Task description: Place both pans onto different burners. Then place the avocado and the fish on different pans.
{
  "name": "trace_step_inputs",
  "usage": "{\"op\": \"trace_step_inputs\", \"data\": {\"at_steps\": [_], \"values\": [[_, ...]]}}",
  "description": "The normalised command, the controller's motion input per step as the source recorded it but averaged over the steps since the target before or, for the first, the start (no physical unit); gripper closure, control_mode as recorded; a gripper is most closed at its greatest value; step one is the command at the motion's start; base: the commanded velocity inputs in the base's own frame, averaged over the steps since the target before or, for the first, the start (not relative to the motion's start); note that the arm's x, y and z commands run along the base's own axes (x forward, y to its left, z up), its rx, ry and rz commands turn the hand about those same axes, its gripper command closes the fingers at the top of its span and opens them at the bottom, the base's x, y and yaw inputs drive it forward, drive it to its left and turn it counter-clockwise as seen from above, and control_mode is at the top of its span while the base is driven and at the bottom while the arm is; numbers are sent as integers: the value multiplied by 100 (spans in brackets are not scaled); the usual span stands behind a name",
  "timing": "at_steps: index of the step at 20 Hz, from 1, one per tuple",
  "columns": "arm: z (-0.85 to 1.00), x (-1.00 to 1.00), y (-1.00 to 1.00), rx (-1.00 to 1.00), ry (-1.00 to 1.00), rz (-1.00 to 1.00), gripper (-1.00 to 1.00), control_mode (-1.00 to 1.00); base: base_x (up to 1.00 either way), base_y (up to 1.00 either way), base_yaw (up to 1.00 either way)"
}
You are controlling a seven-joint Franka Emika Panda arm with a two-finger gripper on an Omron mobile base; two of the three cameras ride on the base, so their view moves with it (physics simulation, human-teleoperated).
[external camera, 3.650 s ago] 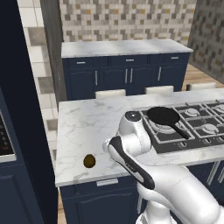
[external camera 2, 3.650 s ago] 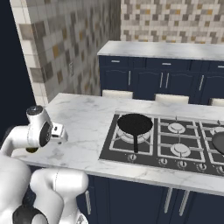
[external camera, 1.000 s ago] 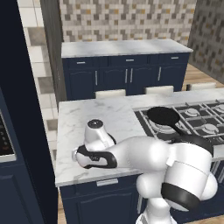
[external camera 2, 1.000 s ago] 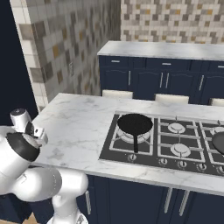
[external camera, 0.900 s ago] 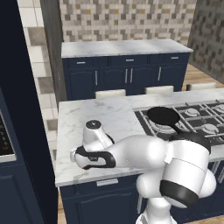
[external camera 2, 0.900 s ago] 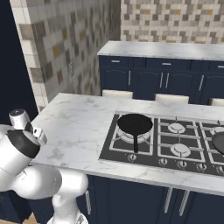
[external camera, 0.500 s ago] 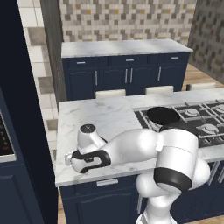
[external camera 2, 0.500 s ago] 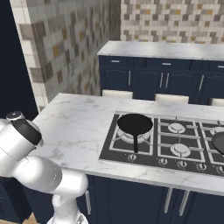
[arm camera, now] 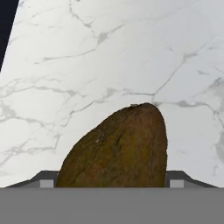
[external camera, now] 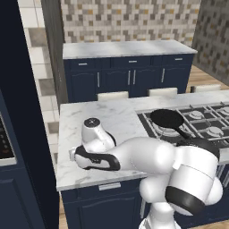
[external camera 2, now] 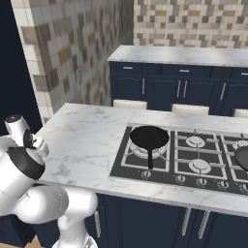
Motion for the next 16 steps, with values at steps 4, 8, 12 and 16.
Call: {"op": "trace_step_inputs", "data": {"at_steps": [4, 8, 12, 16], "values": [[41, 2, -59, 0, -3, -8, 100, -100, 0, 0, 0], [32, 21, -61, -1, 0, -10, 100, -100, 0, 0, 0], [24, 32, -57, -2, 0, -11, 100, -100, 0, 0, 0], [16, 42, -53, -5, 0, -14, 100, -100, 0, 0, 0]]}}
